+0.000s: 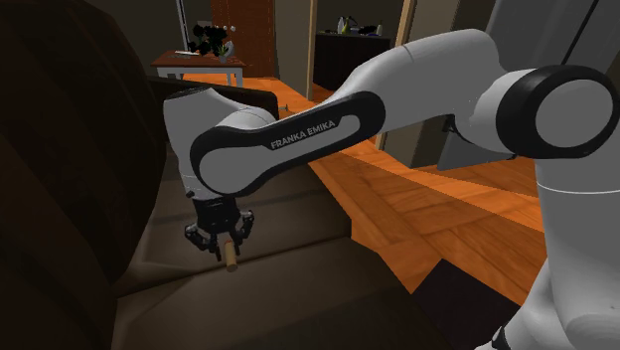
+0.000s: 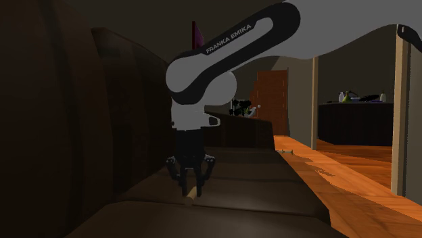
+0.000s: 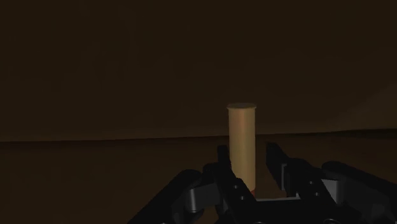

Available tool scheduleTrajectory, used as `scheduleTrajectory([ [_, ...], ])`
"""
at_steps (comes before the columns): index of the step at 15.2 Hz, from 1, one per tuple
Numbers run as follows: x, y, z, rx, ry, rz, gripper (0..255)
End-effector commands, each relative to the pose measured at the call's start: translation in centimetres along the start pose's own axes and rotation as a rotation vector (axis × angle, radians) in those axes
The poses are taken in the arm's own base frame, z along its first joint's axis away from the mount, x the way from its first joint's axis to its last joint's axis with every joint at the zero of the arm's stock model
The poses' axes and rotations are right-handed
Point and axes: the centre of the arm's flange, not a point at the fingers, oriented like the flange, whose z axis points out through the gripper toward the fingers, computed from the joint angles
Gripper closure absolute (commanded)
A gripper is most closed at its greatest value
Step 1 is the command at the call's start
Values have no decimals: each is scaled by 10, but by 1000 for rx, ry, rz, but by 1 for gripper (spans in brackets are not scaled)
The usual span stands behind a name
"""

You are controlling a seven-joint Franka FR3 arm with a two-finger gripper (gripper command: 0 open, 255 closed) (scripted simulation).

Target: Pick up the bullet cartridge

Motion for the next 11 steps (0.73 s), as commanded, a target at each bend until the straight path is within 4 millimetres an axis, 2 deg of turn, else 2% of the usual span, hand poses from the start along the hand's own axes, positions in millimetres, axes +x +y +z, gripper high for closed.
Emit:
scheduleTrajectory([
  [1,1,2,5,-15,-8,3,255],
  [8,2,3,6,-15,-8,3,255],
  [11,2,4,-10,-15,-8,3,255],
])
